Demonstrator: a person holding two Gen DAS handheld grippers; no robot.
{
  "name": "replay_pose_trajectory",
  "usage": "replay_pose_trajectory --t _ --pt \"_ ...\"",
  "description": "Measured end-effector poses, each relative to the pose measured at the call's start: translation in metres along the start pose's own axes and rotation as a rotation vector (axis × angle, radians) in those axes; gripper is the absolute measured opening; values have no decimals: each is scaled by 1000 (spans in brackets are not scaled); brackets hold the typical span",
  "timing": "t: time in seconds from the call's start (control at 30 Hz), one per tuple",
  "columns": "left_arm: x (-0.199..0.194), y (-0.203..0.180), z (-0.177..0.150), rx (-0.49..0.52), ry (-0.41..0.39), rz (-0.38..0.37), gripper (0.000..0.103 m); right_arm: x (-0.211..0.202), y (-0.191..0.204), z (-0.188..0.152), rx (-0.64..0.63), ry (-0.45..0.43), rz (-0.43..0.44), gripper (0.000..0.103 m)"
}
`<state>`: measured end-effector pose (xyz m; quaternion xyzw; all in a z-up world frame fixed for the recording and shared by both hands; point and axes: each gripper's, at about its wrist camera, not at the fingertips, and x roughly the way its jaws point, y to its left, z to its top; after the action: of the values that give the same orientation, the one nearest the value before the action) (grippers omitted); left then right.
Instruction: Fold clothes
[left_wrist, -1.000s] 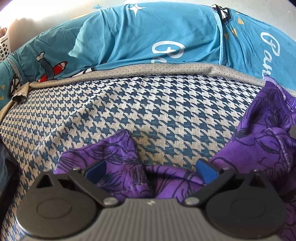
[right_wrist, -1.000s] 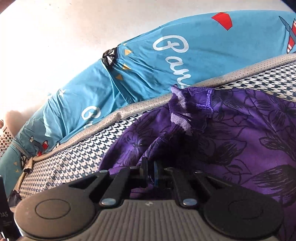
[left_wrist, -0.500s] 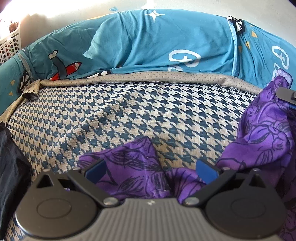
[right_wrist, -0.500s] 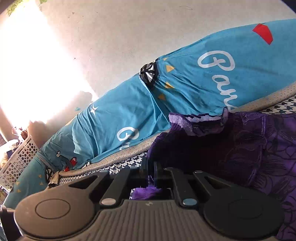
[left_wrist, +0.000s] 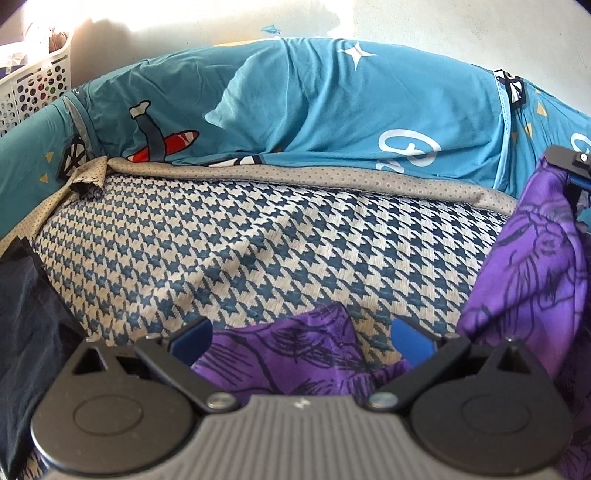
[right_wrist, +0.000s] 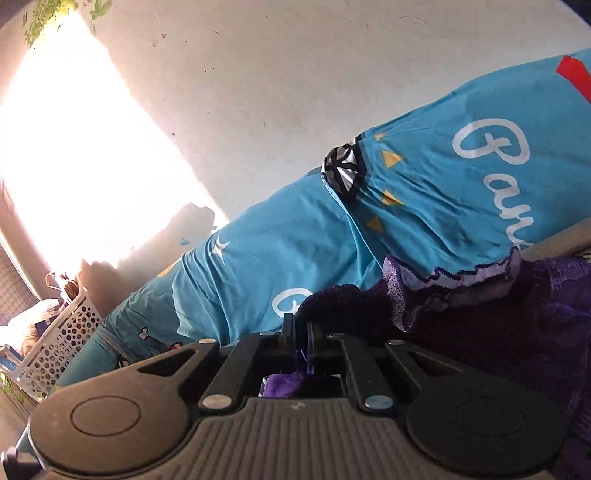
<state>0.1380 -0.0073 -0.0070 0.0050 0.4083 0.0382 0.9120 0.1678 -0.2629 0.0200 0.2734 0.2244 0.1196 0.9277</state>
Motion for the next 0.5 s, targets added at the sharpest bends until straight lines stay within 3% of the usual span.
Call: replay_pose_trajectory --t 0.23,0.5 --pt "-5 21 12 -79 -41 63 103 50 4 13 37 -2 5 7" --pt "-2 27 12 -59 -36 88 103 110 -11 -8 42 66 -80 7"
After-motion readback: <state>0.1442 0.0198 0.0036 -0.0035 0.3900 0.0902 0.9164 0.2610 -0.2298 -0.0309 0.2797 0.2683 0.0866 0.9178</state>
